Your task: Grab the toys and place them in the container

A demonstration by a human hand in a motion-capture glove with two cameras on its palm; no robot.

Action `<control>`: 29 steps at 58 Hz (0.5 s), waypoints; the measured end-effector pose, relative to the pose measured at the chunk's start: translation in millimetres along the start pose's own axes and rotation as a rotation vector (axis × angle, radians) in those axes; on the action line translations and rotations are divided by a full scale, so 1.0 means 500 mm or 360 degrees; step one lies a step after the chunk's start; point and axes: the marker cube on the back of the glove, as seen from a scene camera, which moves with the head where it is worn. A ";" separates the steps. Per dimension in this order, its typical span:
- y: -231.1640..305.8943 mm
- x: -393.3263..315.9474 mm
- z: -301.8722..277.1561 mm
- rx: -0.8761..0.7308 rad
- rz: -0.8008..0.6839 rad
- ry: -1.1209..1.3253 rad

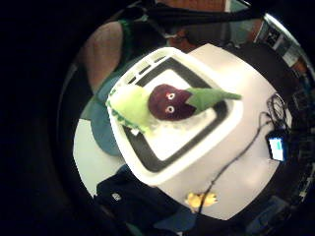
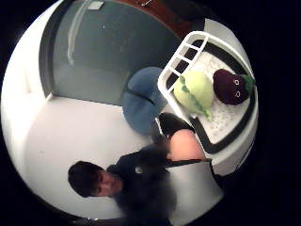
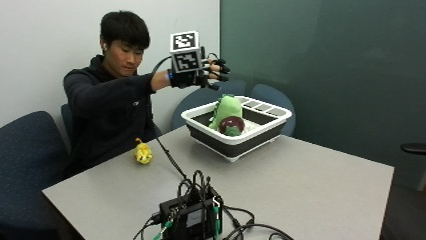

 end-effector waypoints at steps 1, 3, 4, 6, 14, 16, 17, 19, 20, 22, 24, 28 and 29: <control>0.013 0.010 -0.013 0.0001 0.0003 0.0009; 0.043 0.029 -0.037 -0.0012 0.0004 0.0028; 0.059 0.042 -0.051 -0.0021 0.0009 0.0045; 0.095 0.072 -0.080 -0.0039 0.0020 0.0094; 0.266 0.160 -0.105 -0.0284 0.0036 0.0245; 0.302 0.186 -0.092 -0.0404 0.0061 0.0325; 0.319 0.199 -0.082 -0.0465 0.0080 0.0375; 0.348 0.227 -0.061 -0.0576 0.0130 0.0485; 0.361 0.241 -0.050 -0.0622 0.0157 0.0537; 0.381 0.268 -0.030 -0.0703 0.0209 0.0626; 0.401 0.291 -0.004 -0.0797 0.0236 0.0695; 0.446 0.319 0.053 -0.1010 0.0205 0.0779; 0.454 0.325 0.064 -0.1052 0.0196 0.0797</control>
